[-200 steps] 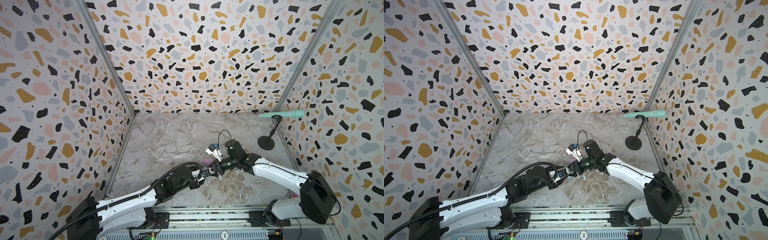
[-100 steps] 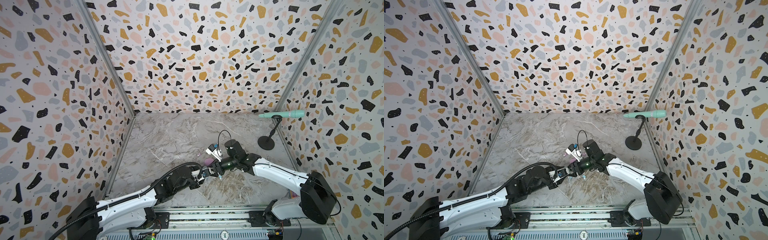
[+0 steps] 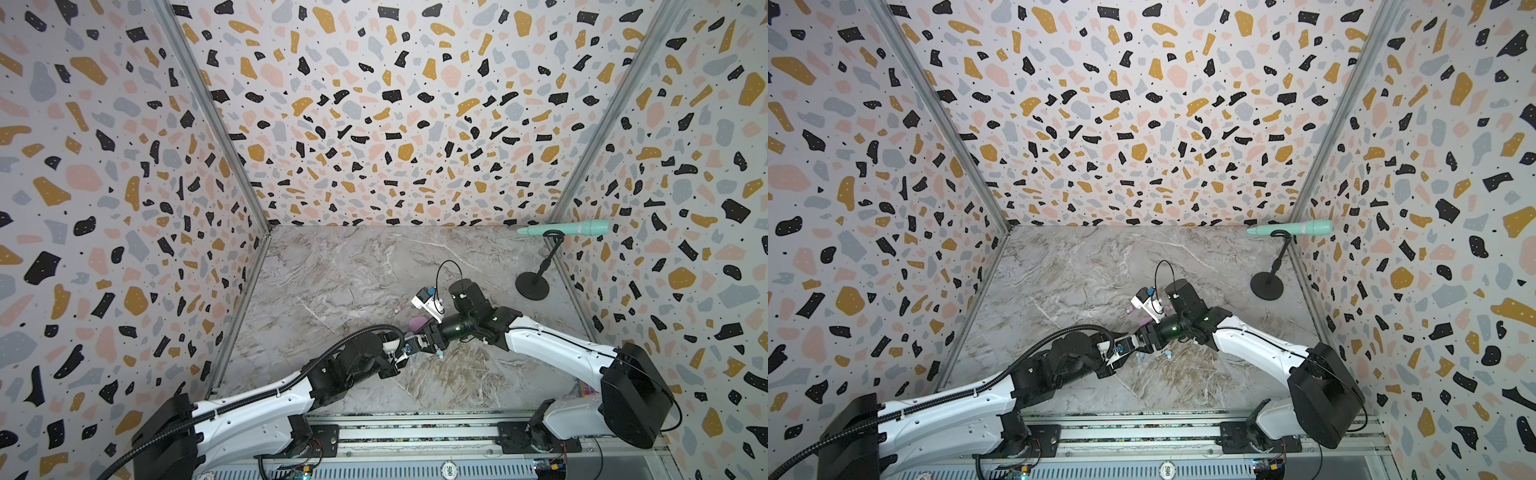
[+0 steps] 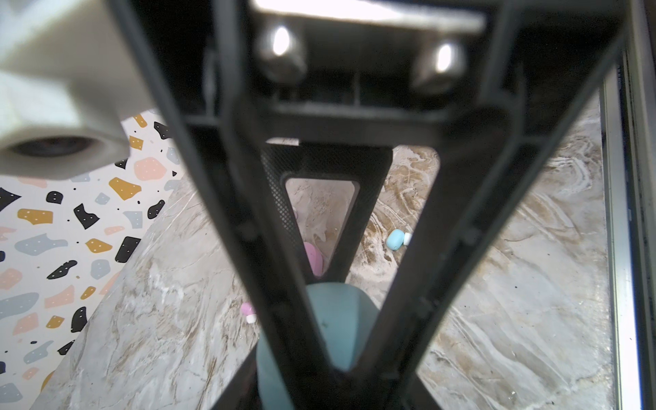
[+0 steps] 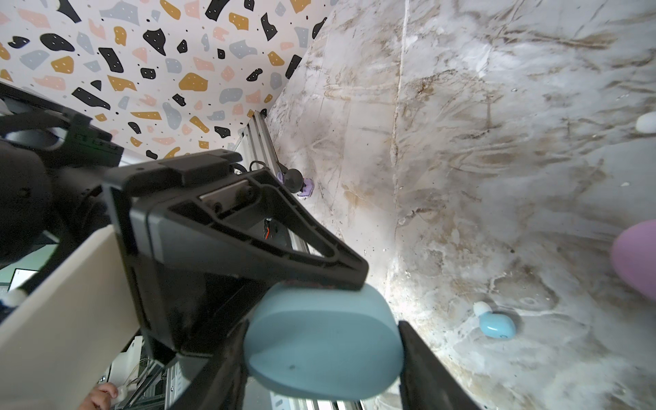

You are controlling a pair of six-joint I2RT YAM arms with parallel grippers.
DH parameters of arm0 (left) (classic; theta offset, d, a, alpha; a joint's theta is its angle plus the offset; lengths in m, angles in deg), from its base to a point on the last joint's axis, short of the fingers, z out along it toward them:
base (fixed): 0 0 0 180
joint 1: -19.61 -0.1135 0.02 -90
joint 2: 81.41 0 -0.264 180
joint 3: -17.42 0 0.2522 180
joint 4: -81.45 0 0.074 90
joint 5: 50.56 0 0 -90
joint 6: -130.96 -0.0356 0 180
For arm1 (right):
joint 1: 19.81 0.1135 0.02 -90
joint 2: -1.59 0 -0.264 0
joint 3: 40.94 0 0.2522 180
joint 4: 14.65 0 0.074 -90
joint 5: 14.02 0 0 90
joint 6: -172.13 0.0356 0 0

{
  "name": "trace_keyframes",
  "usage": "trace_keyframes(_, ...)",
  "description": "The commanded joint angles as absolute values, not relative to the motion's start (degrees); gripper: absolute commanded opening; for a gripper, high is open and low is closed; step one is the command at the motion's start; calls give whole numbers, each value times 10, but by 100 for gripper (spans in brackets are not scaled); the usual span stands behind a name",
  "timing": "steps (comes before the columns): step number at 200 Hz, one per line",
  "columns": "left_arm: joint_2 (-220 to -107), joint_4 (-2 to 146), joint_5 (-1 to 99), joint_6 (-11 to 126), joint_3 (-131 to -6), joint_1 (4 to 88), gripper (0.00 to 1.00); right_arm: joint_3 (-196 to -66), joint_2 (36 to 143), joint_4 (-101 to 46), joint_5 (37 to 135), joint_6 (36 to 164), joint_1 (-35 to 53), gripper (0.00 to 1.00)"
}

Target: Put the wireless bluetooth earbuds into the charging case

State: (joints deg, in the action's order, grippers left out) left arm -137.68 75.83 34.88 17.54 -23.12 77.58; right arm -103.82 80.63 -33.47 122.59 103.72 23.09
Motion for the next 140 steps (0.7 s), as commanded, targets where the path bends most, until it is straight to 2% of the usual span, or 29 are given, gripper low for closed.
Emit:
trace_keyframes(1,-1372,781,355,174,-242,780,47,-1041,783,-314,1237,1034,240,0)
trace_keyframes(75,-1373,778,358,173,-244,780,49,-1040,784,-311,1237,1034,241,0)
trace_keyframes(140,-1375,773,358,172,-247,780,35,-1037,777,-310,1234,1034,241,0)
